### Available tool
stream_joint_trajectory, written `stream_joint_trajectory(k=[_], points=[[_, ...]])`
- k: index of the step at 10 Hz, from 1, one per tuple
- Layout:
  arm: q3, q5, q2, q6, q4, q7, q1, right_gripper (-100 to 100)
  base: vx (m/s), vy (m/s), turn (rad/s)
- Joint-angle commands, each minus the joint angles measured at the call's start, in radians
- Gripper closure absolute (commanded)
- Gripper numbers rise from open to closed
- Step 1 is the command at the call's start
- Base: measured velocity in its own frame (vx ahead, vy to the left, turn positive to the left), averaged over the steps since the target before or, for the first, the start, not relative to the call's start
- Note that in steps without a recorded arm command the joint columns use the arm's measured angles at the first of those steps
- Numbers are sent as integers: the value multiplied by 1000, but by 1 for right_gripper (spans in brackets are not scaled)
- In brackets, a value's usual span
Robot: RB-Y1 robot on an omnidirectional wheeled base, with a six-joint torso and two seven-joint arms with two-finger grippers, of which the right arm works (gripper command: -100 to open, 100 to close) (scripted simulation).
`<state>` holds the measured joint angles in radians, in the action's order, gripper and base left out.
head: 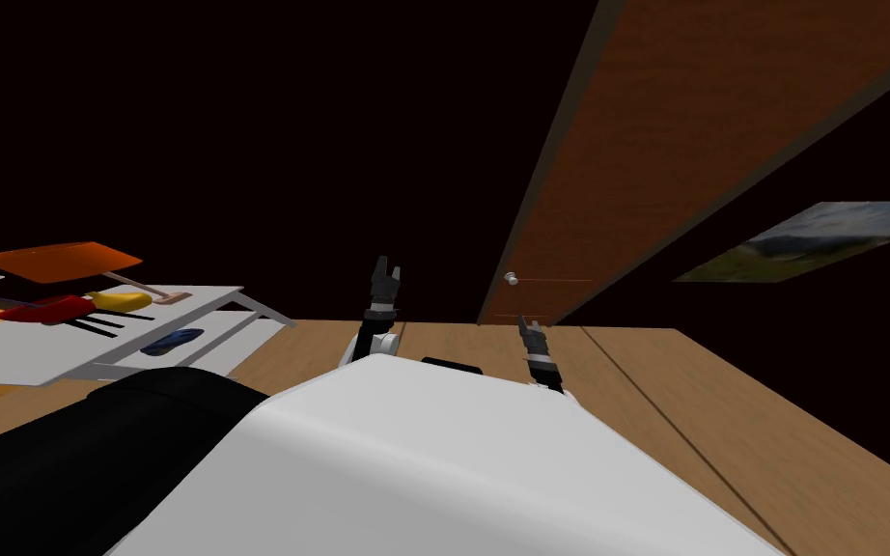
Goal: Pull the door open
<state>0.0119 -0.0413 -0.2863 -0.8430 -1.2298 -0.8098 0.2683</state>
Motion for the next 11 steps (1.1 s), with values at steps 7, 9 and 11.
stream_joint_trajectory(k=[7, 9, 11], points=[[-9, 7, -37, -57, 187, -138, -42, -100, 99, -42, 80], [-12, 9, -49, -75, 248, -182, -57, -100, 114, -65, 83], [-13, 10, -53, -80, 266, -195, -61, -100, 69, -39, 40]])
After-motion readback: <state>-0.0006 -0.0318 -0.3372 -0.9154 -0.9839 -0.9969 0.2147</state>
